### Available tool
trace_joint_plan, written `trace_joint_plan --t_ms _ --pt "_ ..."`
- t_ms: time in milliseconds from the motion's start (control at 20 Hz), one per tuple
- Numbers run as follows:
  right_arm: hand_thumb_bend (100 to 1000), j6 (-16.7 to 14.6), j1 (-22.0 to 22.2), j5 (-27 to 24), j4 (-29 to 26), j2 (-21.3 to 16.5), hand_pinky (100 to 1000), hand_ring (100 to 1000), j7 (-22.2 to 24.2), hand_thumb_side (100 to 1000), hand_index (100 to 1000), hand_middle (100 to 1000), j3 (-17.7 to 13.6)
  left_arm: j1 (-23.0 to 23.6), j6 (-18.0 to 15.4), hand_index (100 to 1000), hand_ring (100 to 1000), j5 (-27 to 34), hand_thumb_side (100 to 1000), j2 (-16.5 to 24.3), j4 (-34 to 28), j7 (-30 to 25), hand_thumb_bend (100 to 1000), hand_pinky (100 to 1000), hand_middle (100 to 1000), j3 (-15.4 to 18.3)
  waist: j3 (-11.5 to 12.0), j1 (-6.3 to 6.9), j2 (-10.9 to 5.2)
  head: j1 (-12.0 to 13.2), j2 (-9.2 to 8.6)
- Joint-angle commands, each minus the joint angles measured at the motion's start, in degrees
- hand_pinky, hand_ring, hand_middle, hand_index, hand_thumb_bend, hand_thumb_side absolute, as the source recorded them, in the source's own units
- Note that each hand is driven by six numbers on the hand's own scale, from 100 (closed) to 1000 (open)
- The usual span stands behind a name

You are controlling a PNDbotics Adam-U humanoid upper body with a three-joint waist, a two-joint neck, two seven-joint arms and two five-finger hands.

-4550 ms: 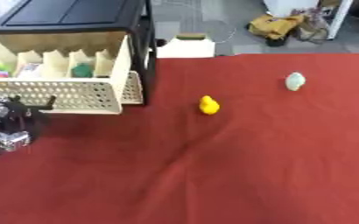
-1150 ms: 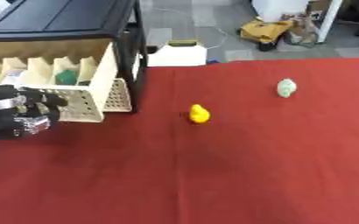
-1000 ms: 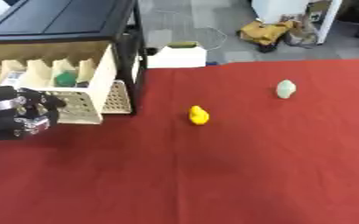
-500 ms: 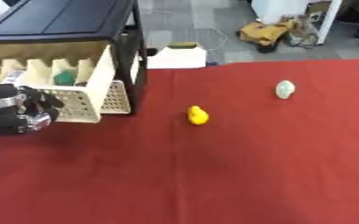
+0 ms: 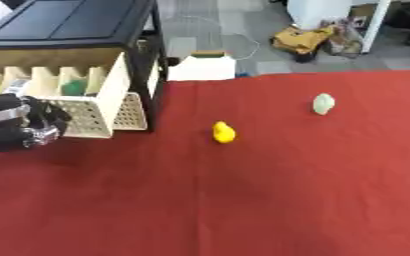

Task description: Pick up objects from table and place into drawer.

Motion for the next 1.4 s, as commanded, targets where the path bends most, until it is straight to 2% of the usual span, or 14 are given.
trace_joint_plan --t_ms 50,300,450,1000,1400 --pt "161 0.28 -0.71 -0.12 -0.96 -0.89 682 720 -0.22 633 763 565 -0.85 -0.89 0.01 952 679 2.2 1000 0.6 -1.6 0.04 100 391 790 1.11 -0.12 -0.2 -0.67 -0.06 -0.69" --pt "157 0.4 -0.75 -0.07 -0.96 -0.77 683 720 -0.32 631 763 566 -0.95 -0.99 0.57 950 670 5.88 1000 0.7 -6.05 -2.04 100 384 787 0.34 -0.17 -0.15 -0.7 -0.11 -0.61" --pt "157 0.37 -0.78 -0.12 -0.96 -0.72 683 720 -0.28 632 762 566 -0.92 -1.43 1.11 952 677 5.67 1000 0.75 -7.26 -3.02 100 390 790 0.1 -0.19 -0.14 -0.78 -0.07 -0.63" --pt "152 0.31 -0.91 -0.15 -0.96 -0.61 684 721 -0.26 630 763 566 -0.99 -2.11 0.99 957 688 1.91 1000 -0.1 -1.97 -2.29 100 400 798 0.25 -0.28 -0.09 -0.77 -0.11 -0.94" --pt "148 0.41 -0.91 -0.09 -0.96 -0.45 685 721 -0.31 630 762 567 -1.06 -2.72 0.25 966 699 2.01 1000 -0.74 -1.2 -1.51 100 410 809 0.24 -0.29 -0.18 -0.82 0.03 -1.25"
